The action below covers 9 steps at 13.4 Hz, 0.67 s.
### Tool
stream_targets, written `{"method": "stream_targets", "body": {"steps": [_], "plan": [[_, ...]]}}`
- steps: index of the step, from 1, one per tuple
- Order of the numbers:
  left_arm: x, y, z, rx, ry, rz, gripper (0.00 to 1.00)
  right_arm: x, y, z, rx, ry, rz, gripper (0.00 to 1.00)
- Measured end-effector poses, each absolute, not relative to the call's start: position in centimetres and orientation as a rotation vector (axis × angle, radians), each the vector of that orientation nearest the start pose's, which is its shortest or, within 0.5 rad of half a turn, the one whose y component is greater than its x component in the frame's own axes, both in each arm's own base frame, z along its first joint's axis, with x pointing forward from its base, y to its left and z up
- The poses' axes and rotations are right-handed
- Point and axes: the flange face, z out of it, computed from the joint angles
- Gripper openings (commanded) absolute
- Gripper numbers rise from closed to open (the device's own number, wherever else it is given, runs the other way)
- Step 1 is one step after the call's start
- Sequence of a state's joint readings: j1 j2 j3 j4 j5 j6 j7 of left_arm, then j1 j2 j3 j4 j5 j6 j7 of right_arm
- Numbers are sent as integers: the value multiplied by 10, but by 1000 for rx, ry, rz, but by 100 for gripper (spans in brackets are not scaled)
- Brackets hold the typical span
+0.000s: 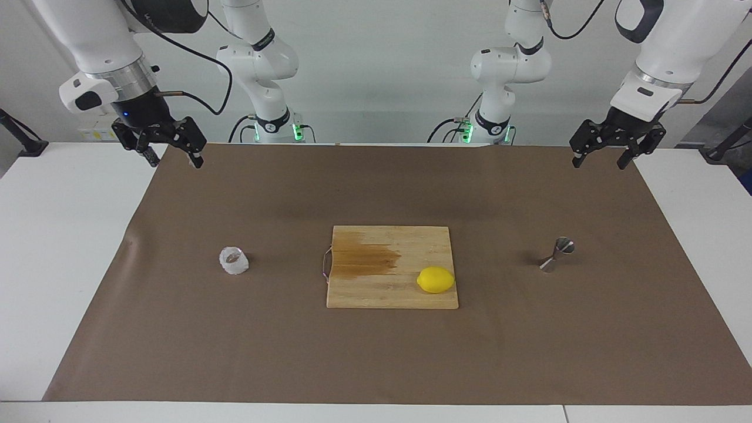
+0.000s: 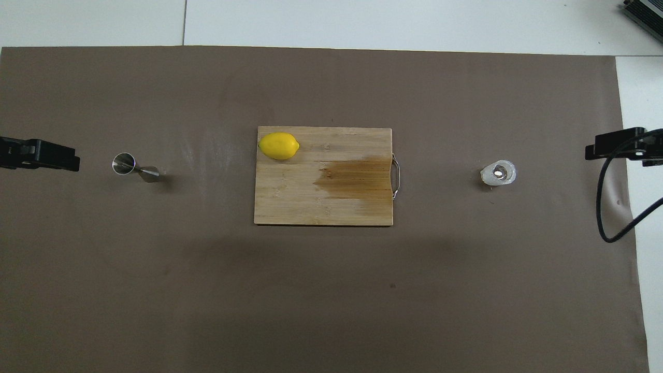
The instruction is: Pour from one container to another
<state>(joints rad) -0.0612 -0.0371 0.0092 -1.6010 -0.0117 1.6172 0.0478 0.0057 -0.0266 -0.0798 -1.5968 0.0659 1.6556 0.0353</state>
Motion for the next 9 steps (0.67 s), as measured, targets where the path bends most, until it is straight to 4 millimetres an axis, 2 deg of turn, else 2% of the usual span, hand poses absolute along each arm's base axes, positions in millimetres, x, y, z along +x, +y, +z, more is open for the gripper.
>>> {"method": "stream_targets", "body": {"steps": [9], "plan": [[544,-37,632,-3150,158,-53,100,554,-35,635,-3068,172,-133,100]]}}
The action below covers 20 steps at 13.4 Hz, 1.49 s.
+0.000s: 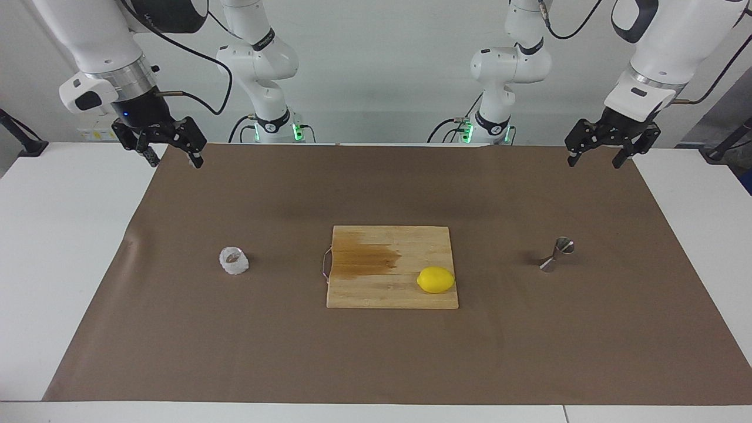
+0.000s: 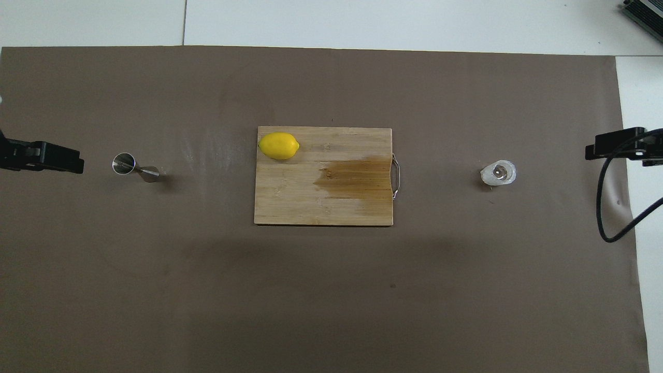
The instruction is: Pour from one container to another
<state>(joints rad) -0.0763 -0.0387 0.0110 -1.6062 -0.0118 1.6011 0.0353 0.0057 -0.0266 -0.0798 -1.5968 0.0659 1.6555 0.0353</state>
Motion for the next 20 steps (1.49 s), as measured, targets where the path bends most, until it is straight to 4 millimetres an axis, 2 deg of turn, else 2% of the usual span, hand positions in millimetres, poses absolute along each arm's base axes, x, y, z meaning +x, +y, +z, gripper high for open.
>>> {"method": "stream_targets", "body": {"steps": [5,9,11,13,18,20], "plan": [[544,-33,616,-3153,4,17,100,554,-35,635,-3068,172,-133,100],[564,-35,585,-3142,-299,102,100,554,-35,635,-3068,172,-133,100],[581,-38,567,-3122,-545,137,100,554,-35,635,-3068,172,-133,100],[594,-39,557,-3104,-874,137,100,554,-35,635,-3068,172,-133,100],[601,-10,548,-2887,-1706,223,100,554,-35,635,-3068,172,-133,100],[597,-7,537,-2818,-1839,224,100,554,-35,635,-3068,172,-133,100]]}}
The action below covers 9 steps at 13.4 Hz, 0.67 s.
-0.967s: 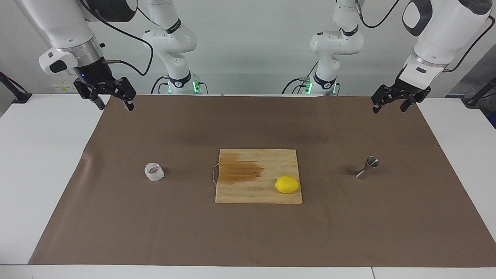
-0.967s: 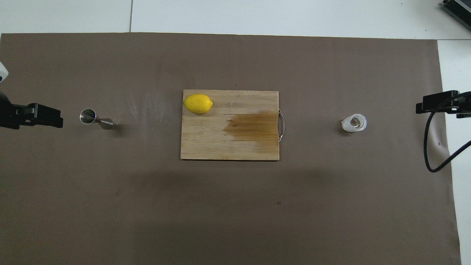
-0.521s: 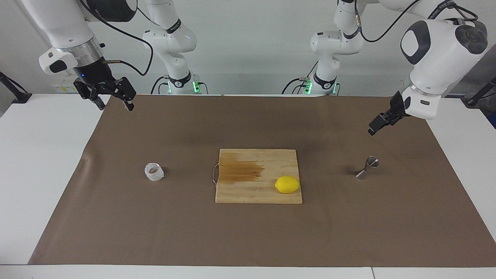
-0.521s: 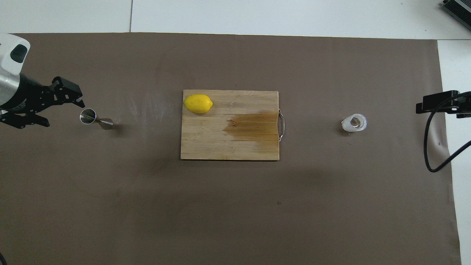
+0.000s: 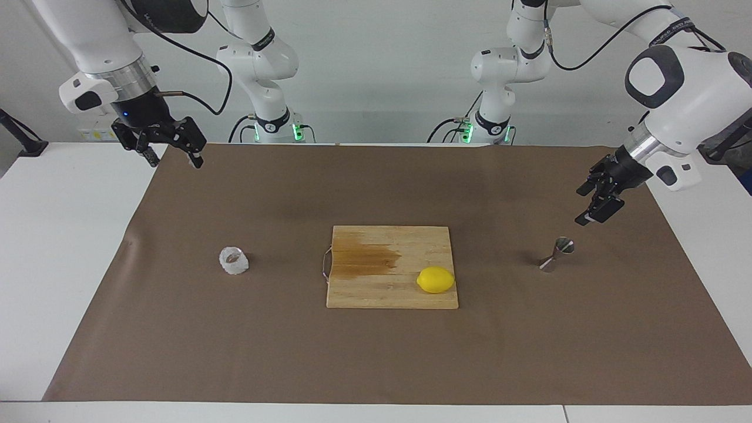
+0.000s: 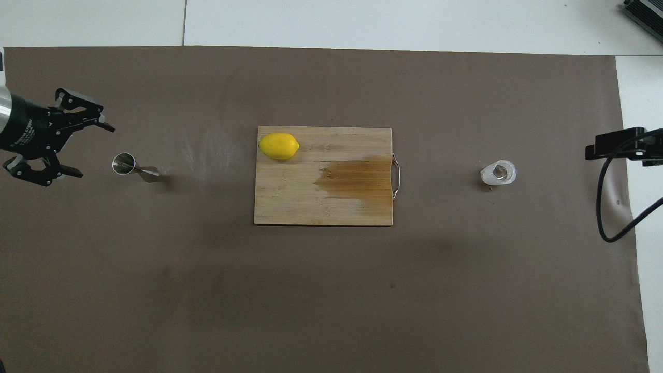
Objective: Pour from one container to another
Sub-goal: 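Move the open left gripper toward the small metal cup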
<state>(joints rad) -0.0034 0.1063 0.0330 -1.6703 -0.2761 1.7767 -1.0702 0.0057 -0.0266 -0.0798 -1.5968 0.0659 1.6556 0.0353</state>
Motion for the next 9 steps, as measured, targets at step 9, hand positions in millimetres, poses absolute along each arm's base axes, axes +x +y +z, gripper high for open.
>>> {"method": "stream_targets", "body": {"steps": [9], "plan": [[582,27,516,-2114,-2811,376,100,554,-35,635,-3068,172,-133,100]]}}
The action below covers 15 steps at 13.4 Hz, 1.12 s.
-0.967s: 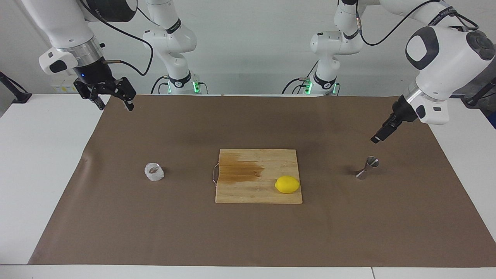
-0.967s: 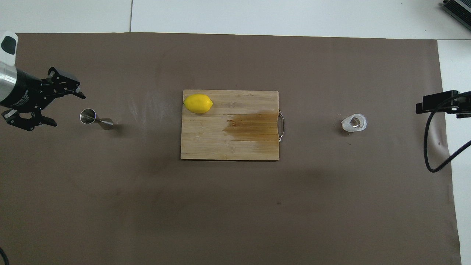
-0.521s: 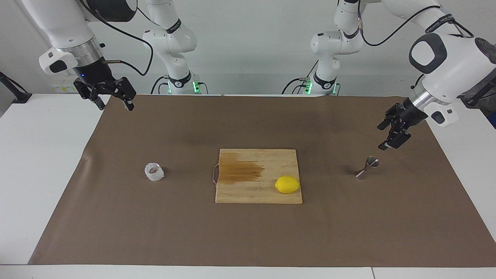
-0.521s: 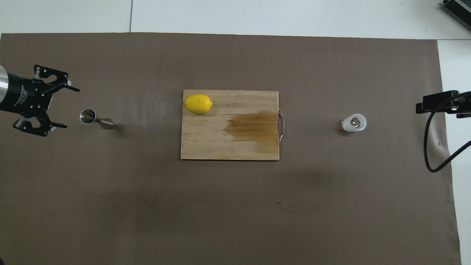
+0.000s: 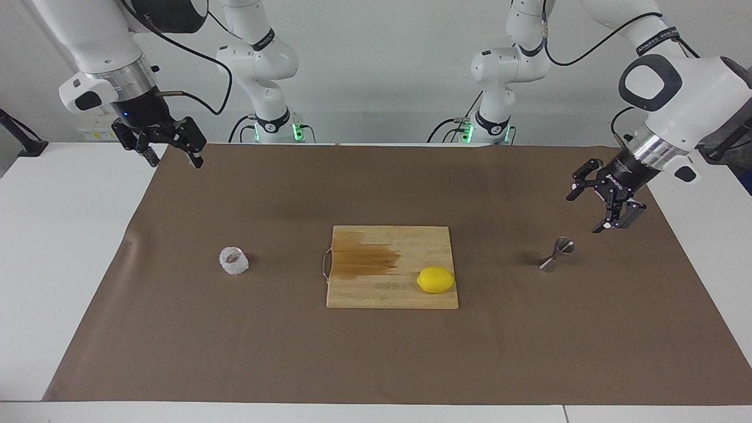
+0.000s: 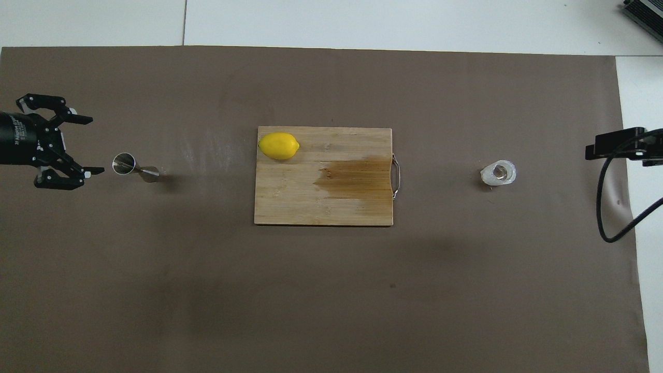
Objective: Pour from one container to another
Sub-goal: 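Move the open left gripper toward the small metal cup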
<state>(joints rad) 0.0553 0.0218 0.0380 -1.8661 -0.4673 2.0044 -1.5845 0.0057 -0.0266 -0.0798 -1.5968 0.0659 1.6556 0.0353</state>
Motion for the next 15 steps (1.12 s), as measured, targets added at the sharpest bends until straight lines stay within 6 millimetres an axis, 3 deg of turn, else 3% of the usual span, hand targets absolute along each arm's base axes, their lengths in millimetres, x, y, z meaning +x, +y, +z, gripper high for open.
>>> {"method": "stream_targets", "body": {"steps": [4,11,15], "plan": [[554,71,486,1270,2236,-390,100,554,-35,635,-3068,172,-133,100],[515,72,420,937,2304,-461,100,554,-35,635,-3068,172,-133,100],[509,77,404,803,2319,-456,100,554,-35,635,-3068,172,-133,100]]}}
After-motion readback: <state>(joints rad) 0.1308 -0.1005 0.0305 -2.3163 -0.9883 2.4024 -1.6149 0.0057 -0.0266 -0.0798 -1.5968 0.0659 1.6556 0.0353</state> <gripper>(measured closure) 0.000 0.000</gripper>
